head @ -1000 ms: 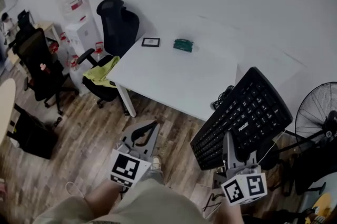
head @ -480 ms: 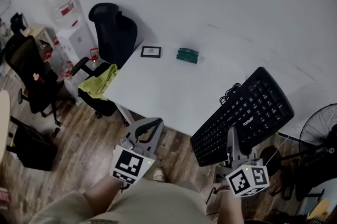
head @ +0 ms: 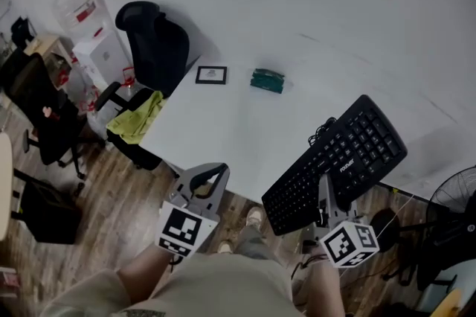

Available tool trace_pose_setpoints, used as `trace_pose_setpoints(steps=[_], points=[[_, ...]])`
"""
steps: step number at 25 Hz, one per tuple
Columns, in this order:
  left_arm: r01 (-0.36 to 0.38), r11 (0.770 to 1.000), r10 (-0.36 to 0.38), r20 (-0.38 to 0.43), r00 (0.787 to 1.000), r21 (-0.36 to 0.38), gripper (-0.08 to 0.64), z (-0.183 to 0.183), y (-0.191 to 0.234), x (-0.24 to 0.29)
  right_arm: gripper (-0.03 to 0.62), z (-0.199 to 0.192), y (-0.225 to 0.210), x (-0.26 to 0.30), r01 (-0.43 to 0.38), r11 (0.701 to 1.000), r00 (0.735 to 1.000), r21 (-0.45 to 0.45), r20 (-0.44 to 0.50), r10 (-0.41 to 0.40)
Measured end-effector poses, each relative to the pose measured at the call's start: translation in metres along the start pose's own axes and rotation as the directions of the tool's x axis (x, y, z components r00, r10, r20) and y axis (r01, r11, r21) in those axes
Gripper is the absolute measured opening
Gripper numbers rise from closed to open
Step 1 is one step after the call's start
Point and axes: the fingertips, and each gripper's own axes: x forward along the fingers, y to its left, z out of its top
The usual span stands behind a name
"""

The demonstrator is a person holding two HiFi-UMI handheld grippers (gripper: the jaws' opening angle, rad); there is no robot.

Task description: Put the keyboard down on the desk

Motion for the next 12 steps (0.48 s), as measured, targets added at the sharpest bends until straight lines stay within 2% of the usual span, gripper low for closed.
trace_pose_setpoints(steps=[6,12], points=[[-0.026,1.000,0.026,-0.045,0.999,-0.009,0.025,-0.009,0.025,0.053,0.089,-0.015,-0.034,0.060,-0.003,0.998,0.998,0.069,-0.064,0.008],[-0.020,1.000,0.020,-0.109,0.994,-0.003,0.025,-0.015,0.040,0.118,0.089,-0.023,-0.076,0.124,0.000,0.979,0.993,0.204,-0.113,0.023]])
